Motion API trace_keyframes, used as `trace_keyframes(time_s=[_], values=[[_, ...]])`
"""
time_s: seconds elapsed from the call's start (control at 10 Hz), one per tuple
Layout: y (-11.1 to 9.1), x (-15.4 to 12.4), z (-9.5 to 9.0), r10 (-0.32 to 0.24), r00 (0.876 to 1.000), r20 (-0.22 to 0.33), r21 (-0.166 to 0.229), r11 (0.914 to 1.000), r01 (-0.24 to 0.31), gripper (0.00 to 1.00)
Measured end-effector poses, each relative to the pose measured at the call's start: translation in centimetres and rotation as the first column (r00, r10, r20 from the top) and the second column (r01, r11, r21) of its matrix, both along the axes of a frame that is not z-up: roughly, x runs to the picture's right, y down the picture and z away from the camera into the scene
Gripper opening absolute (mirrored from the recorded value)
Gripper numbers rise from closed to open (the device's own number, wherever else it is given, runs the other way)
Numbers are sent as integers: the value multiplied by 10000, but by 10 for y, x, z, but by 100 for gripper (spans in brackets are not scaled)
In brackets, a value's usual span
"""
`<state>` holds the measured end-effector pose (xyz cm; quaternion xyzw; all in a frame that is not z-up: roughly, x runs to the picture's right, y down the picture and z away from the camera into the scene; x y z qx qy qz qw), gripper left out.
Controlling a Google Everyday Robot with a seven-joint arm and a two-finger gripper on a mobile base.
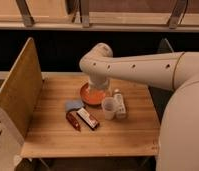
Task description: Place the bottle in the ceramic bowl
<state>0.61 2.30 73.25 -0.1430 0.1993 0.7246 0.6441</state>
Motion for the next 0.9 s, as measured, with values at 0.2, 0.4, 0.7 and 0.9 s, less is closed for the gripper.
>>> trace_keyframes(time_s=[0.2,0.4,0.7,0.9], values=[[0,-12,2,-180,9994,309,65,9998,179,65],[-5,-40,17,-295,9941,1046,286,9992,267,65],[-27,7,58,294,9959,853,665,9972,-351,65],[-35,56,74,723,9962,476,788,9940,-759,65]])
